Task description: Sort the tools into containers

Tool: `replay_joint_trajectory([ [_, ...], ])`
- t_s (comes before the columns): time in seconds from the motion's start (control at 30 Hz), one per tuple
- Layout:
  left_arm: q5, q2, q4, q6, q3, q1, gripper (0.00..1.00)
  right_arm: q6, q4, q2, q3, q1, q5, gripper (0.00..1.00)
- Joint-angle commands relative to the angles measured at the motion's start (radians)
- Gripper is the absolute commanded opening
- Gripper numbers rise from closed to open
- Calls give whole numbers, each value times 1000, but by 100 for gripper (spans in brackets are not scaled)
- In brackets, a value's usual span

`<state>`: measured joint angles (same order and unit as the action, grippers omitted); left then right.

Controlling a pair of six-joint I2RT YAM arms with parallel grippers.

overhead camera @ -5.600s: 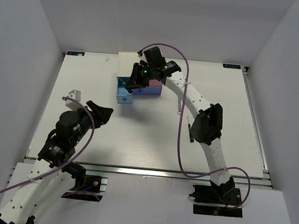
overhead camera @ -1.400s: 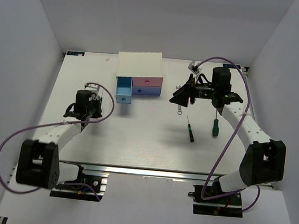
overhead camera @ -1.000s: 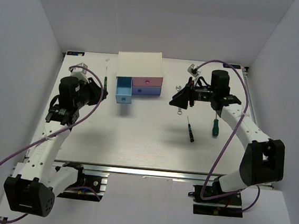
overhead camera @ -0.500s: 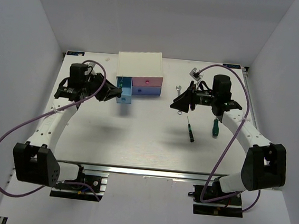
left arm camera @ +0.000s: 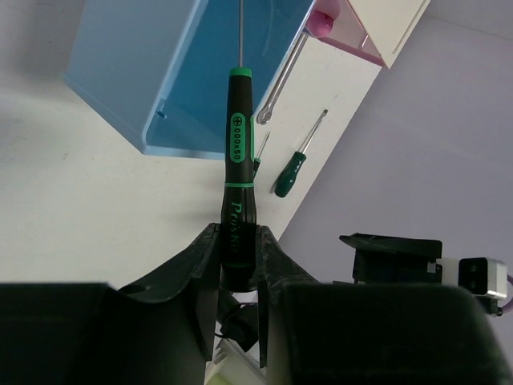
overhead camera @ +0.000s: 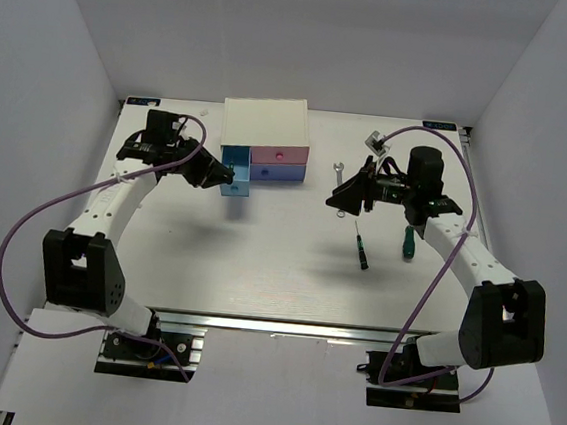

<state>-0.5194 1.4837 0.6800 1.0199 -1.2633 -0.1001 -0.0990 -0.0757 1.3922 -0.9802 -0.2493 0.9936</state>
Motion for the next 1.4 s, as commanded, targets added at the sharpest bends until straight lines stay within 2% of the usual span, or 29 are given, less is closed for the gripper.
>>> replay_joint_trajectory([
  [0.0, 4, 15, 1, 29, -47, -1, 0, -18, -58, -27, 9, 5, -1, 58],
  [0.33, 21, 202, -83, 108, -154, -1, 0, -24, -70, -38, 32, 7, -9, 58],
  [0.37, 35, 223, -94, 111, -174, -1, 3, -22, -72, -41, 37, 7, -10, 58],
  [0.4, 42, 233, -97, 114, -183, -3, 6, -21, -72, -42, 38, 7, -12, 58],
  [0.53, 50, 265, -109, 121, -223, -3, 43, -11, -64, -61, 54, 7, -18, 59],
  [0.57, 48, 267, -109, 121, -229, -6, 48, -8, -59, -64, 55, 8, -19, 59],
  [0.6, 47, 263, -111, 120, -235, -7, 49, -4, -47, -65, 55, 10, -19, 59],
  [0.63, 45, 257, -112, 121, -237, -9, 57, 4, -39, -70, 55, 10, -21, 59],
  [0.67, 44, 251, -114, 120, -238, -12, 58, 18, -33, -73, 55, 8, -23, 59],
  [0.73, 41, 219, -115, 115, -239, -16, 66, 42, 6, -81, 51, 10, -30, 60],
  [0.83, 39, 156, -114, 103, -239, -23, 66, 94, 98, -91, 32, 10, -78, 60],
  [0.9, 42, 118, -99, 66, -237, -23, 55, 146, 171, -97, 17, 10, -165, 57],
  [0.93, 44, 95, -100, 43, -229, -24, 48, 142, 216, -104, 17, 8, -317, 52],
  [0.97, 44, 40, -103, -7, -220, -24, 39, 134, 234, -101, 17, 7, -390, 49],
  [1.0, 45, 6, -115, -35, -206, -24, 17, 139, 264, -95, 14, 7, -462, 47],
  [1.03, 48, -29, -143, -65, -165, -24, 9, 139, 331, -64, -1, 2, -604, 44],
  [1.07, 70, -112, -157, -128, -139, -24, 5, 142, 370, -41, -11, 1, -665, 43],
  [1.1, 108, -158, -183, -174, -74, -24, 4, 137, 455, 12, -37, -4, -788, 44],
  [1.13, 108, -207, -198, -175, -73, -24, 7, 134, 456, 40, -52, -5, -831, 46],
  [1.17, 148, -258, -213, -196, 0, -23, 14, 133, 532, 68, -63, -5, -860, 48],
  [1.2, 168, -352, -227, -201, 37, -23, 31, 128, 560, 105, -67, -7, -904, 51],
  [1.23, 186, -397, -246, -201, 73, -24, 38, 127, 580, 113, -69, -8, -912, 55],
  [1.37, 251, -557, -243, -198, 194, -24, 48, 168, 631, 94, -40, -39, -952, 59],
])
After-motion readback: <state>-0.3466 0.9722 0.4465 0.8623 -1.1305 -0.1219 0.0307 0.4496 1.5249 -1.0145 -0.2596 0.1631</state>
